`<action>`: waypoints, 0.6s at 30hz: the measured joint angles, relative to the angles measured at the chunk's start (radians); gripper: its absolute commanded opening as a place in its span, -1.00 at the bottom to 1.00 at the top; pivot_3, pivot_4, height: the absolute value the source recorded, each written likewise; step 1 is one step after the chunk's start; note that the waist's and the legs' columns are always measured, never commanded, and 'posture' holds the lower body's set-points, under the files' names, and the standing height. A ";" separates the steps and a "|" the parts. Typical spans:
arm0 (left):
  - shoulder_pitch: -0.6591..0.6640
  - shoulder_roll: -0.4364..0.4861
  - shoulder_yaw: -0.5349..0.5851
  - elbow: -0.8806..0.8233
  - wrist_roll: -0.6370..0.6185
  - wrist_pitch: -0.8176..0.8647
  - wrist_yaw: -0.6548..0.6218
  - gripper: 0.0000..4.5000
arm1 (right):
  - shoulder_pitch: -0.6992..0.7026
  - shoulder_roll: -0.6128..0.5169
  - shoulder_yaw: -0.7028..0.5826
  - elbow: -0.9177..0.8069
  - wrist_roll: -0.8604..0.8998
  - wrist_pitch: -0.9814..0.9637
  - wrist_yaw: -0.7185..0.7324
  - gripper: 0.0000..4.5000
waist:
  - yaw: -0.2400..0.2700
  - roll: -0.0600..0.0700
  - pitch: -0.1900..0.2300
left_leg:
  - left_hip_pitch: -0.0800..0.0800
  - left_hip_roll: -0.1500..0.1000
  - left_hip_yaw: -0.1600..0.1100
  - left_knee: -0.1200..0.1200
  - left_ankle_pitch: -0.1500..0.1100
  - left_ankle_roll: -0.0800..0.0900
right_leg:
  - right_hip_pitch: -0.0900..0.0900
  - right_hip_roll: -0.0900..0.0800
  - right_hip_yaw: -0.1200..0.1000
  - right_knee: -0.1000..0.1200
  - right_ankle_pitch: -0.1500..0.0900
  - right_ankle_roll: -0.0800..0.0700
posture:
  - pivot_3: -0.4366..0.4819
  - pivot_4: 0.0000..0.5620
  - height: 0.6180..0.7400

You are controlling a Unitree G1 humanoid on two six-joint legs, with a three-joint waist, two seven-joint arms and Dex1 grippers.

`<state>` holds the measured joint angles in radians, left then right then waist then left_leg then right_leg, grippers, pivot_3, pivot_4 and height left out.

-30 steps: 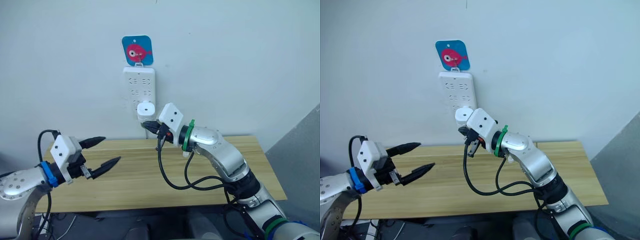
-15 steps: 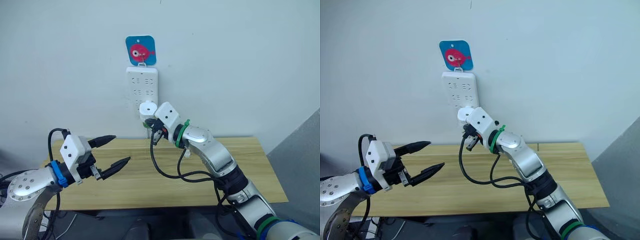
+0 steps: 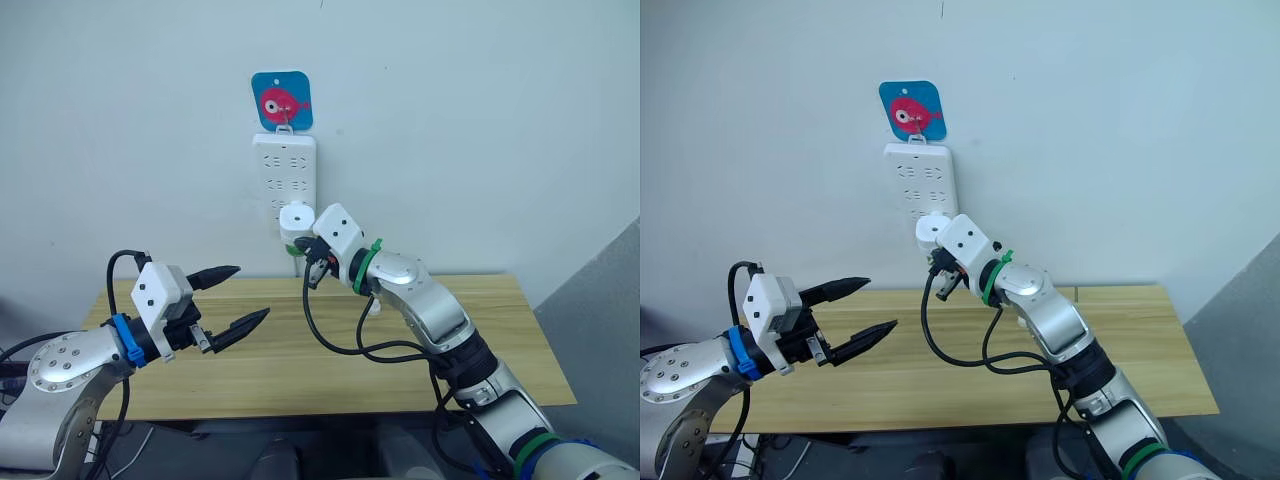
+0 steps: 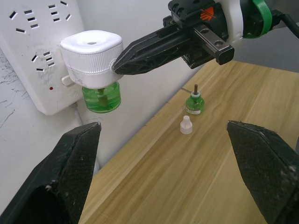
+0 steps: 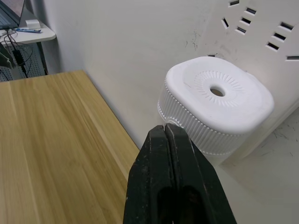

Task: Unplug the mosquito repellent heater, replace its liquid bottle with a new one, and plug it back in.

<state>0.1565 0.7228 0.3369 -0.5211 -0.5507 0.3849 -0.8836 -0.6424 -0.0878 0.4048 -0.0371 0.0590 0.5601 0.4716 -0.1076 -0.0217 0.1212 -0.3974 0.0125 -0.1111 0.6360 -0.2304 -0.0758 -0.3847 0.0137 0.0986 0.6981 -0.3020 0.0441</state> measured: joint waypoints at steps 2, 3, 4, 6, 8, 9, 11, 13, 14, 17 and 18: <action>-0.005 0.000 0.000 0.000 0.000 0.000 0.000 1.00 | 0.000 0.001 0.000 0.000 -0.001 0.003 -0.005 -0.99 | 0.000 0.000 0.000 | 0.000 0.000 0.000 0.000 0.000 0.000 | 0.000 0.000 0.000 0.000 0.000 0.000 | -0.08 -0.83 1.00; -0.007 0.000 0.000 0.000 0.000 0.000 0.000 1.00 | 0.000 0.003 0.000 0.000 -0.001 0.006 -0.008 -0.99 | 0.000 0.000 0.000 | 0.000 0.000 0.000 0.000 0.000 0.000 | 0.000 0.000 0.000 0.000 0.000 0.000 | -0.08 -0.83 1.00; -0.008 0.000 0.000 0.000 0.000 0.000 -0.001 1.00 | 0.000 0.006 0.000 0.000 -0.001 0.009 -0.013 -0.99 | 0.000 0.000 0.000 | 0.000 0.000 0.000 0.000 0.000 0.000 | 0.000 0.000 0.000 0.000 0.000 0.000 | -0.08 -0.83 1.00; -0.009 0.000 0.000 0.000 0.000 0.000 -0.001 1.00 | 0.000 0.013 0.000 0.003 -0.001 0.015 -0.024 -0.99 | 0.000 0.000 0.000 | 0.000 0.000 0.000 0.000 0.000 0.000 | 0.000 0.000 0.000 0.000 0.000 0.000 | -0.09 -0.82 1.00; -0.009 0.000 -0.002 0.001 0.000 -0.001 -0.003 1.00 | 0.000 0.022 0.000 0.008 -0.002 0.016 -0.039 -0.99 | -0.001 0.000 0.000 | 0.000 0.000 0.000 0.000 0.000 0.000 | 0.000 0.000 0.000 0.000 0.000 0.000 | -0.09 -0.82 1.00; -0.008 0.000 -0.005 0.001 0.000 -0.002 -0.004 1.00 | -0.001 0.026 0.000 0.012 -0.002 0.016 -0.043 -0.99 | -0.001 0.000 0.000 | 0.000 0.000 0.000 0.000 0.000 0.000 | 0.000 0.000 0.000 0.000 0.000 0.000 | -0.09 -0.82 1.00; -0.008 0.000 -0.007 0.003 0.000 -0.004 -0.005 1.00 | -0.001 0.029 0.000 0.019 -0.002 0.016 -0.050 -0.99 | -0.001 0.000 0.000 | 0.000 0.000 0.000 0.000 0.000 0.000 | 0.000 0.000 0.000 0.000 0.000 0.000 | -0.09 -0.81 1.00; -0.006 -0.001 -0.007 0.004 0.000 -0.006 -0.008 1.00 | -0.001 0.029 0.000 0.022 -0.003 0.017 -0.058 -0.99 | 0.000 0.000 0.000 | 0.000 0.000 0.000 0.000 0.000 0.000 | 0.000 0.000 0.000 0.000 0.000 0.000 | -0.09 -0.81 1.00; -0.006 -0.001 -0.007 0.005 0.000 -0.007 -0.011 1.00 | -0.001 0.029 0.000 0.023 -0.003 0.017 -0.059 -0.99 | 0.000 0.000 0.000 | 0.000 0.000 0.000 0.001 0.000 0.000 | 0.001 0.000 0.000 0.000 0.000 0.000 | -0.09 -0.81 1.00; -0.005 -0.002 -0.008 0.016 0.000 -0.019 -0.020 1.00 | -0.001 0.028 0.000 0.025 -0.004 0.017 -0.060 -0.99 | 0.001 0.000 0.000 | 0.001 0.000 0.000 0.001 0.000 0.000 | 0.001 0.000 0.000 0.000 0.000 0.000 | -0.10 -0.81 1.00; -0.005 -0.002 -0.008 0.018 0.000 -0.020 -0.022 1.00 | -0.001 0.028 0.000 0.025 -0.004 0.017 -0.060 -0.99 | 0.001 0.000 0.000 | 0.001 0.000 0.000 0.001 0.000 0.000 | 0.001 0.000 0.000 0.000 0.000 0.000 | -0.10 -0.81 1.00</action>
<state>0.1511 0.7204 0.3293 -0.5034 -0.5502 0.3648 -0.9052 -0.6431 -0.0594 0.4051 -0.0123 0.0551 0.5772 0.4118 -0.1066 -0.0216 0.1212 -0.3963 0.0125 -0.1112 0.6369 -0.2300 -0.0761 -0.3835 0.0139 0.0984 0.6983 -0.3020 0.0441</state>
